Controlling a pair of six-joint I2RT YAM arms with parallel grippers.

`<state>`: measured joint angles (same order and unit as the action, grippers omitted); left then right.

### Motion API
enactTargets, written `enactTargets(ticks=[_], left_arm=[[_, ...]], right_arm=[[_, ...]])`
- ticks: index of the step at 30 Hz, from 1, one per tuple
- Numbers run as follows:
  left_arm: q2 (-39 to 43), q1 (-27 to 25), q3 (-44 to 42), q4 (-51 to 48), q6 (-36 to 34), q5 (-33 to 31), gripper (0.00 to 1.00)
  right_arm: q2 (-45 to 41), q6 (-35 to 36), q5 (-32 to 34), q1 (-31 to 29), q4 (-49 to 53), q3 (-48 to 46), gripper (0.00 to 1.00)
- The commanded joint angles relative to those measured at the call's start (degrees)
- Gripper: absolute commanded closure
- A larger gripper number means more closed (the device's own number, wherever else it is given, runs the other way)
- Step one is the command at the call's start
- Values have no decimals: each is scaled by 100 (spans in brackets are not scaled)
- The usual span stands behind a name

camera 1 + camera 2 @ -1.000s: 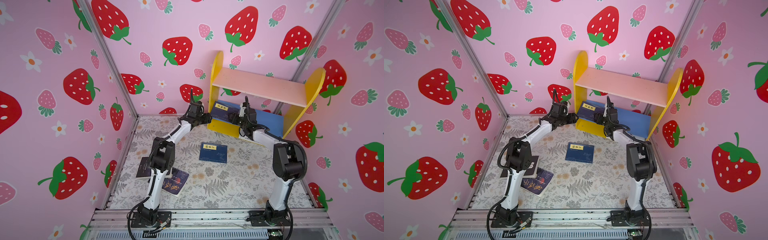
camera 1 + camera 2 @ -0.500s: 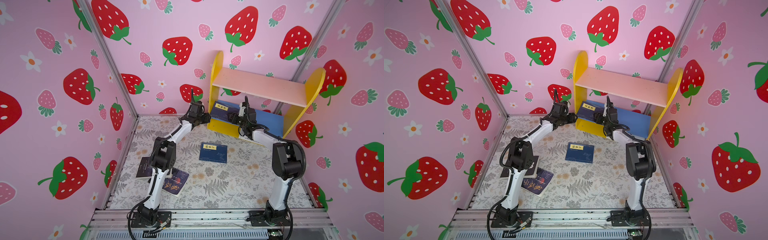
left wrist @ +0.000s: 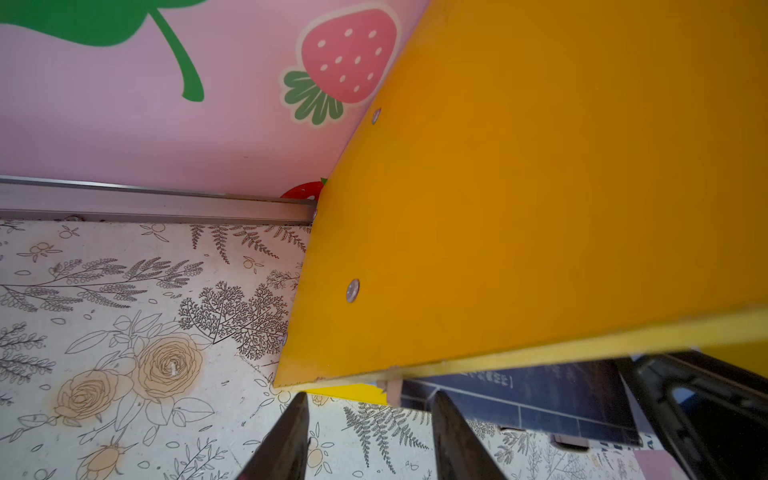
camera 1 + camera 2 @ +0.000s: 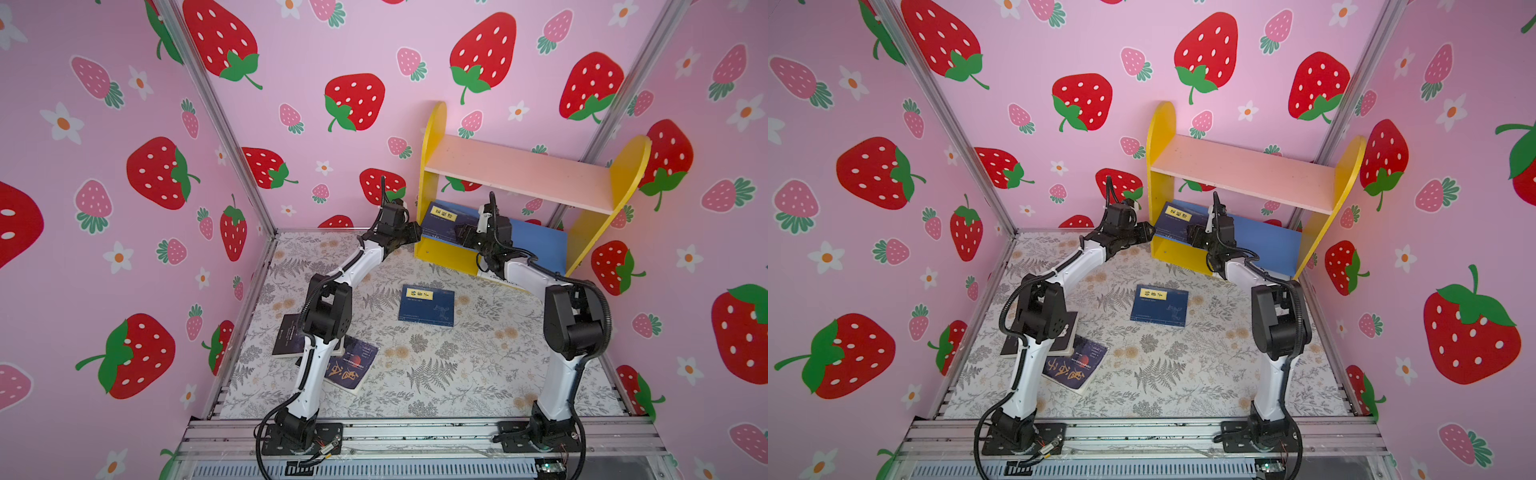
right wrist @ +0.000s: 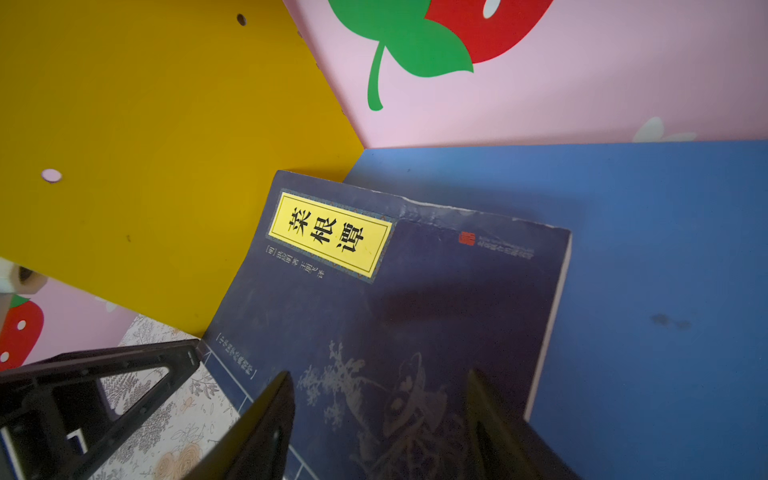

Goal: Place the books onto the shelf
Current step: 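Lower both grippers toward the dark blue book lying on the table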

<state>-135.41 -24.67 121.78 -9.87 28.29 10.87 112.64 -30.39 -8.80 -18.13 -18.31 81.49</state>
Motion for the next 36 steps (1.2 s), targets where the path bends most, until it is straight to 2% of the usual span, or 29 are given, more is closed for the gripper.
enactTargets(ticks=[1,9,14,18,25,29,32,36], left_arm=[[-53,-38,-22,139,8,-91,52],[448,-62,-816,400,-61,-78,51],[431,-87,-866,369,-77,-43,51],[377,-97,-789,381,-35,-6,51],[455,-111,-917,367,8,24,50],[836,-100,-1458,516,74,40,34],[1428,-66,-2360,910,182,205,21],[2324,-56,-3774,1354,412,354,13]], right_arm=[[120,-29,-103,-26,-37,174,32],[-430,904,61,2,49,-167,20],[-762,1160,-25,20,-8,-585,17],[-960,1319,13,20,-32,-863,12],[-1182,1457,-23,19,49,-1076,11],[-1399,1348,-129,11,54,-1398,11],[-1776,1306,-174,-3,260,-1684,11],[-2327,1128,15,-92,732,-2109,16]])
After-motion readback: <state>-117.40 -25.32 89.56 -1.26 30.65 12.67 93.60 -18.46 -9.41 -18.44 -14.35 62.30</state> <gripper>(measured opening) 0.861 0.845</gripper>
